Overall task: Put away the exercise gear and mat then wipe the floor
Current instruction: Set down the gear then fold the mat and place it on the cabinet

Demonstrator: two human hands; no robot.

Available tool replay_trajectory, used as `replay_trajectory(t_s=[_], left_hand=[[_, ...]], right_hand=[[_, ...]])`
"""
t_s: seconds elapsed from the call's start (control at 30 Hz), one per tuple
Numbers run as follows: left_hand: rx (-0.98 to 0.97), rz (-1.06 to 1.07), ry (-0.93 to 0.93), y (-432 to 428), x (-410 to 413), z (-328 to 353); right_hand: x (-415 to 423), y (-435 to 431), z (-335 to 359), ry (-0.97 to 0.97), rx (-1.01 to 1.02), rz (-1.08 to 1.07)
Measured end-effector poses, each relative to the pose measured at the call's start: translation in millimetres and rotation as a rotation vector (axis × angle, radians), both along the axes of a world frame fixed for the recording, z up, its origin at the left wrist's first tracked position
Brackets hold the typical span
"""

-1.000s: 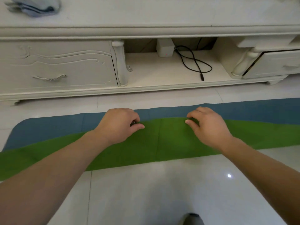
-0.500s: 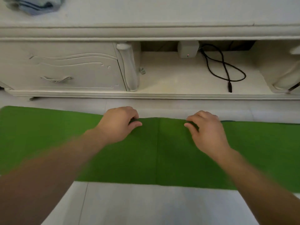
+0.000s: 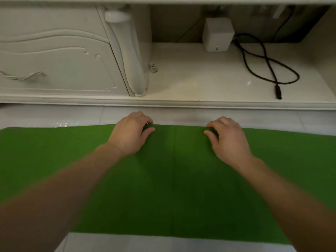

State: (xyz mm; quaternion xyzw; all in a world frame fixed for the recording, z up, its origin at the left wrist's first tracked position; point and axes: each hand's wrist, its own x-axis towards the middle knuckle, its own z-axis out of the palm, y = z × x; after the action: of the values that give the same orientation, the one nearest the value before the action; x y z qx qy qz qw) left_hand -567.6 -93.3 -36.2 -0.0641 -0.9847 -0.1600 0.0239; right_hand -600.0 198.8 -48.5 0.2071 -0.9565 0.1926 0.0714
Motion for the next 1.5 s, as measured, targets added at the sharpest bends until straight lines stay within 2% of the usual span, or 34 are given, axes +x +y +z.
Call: replay_trajectory(t_s=[0.2, 0.5, 0.87, 1.23, 1.5], left_hand=[[-0.008, 0.025, -0.034, 6, 3, -42], [-0.164, -0.1, -0.294, 22, 52, -76], [-0.171, -0.057, -0.368, 29, 64, -105], [-0.141, -0.043, -0.369, 24, 61, -93], [-0.177, -0.093, -0.39, 4, 68, -42]], right_hand=[[-5, -2, -38, -0.09, 0.054, -0.037], [55, -9, -69, -0.297, 0.285, 0.102], [64, -4, -90, -0.372, 0.348, 0.102], [64, -6, -84, -0.381, 0.339, 0.086], [75, -13, -27, -0.41, 0.341, 0.046]])
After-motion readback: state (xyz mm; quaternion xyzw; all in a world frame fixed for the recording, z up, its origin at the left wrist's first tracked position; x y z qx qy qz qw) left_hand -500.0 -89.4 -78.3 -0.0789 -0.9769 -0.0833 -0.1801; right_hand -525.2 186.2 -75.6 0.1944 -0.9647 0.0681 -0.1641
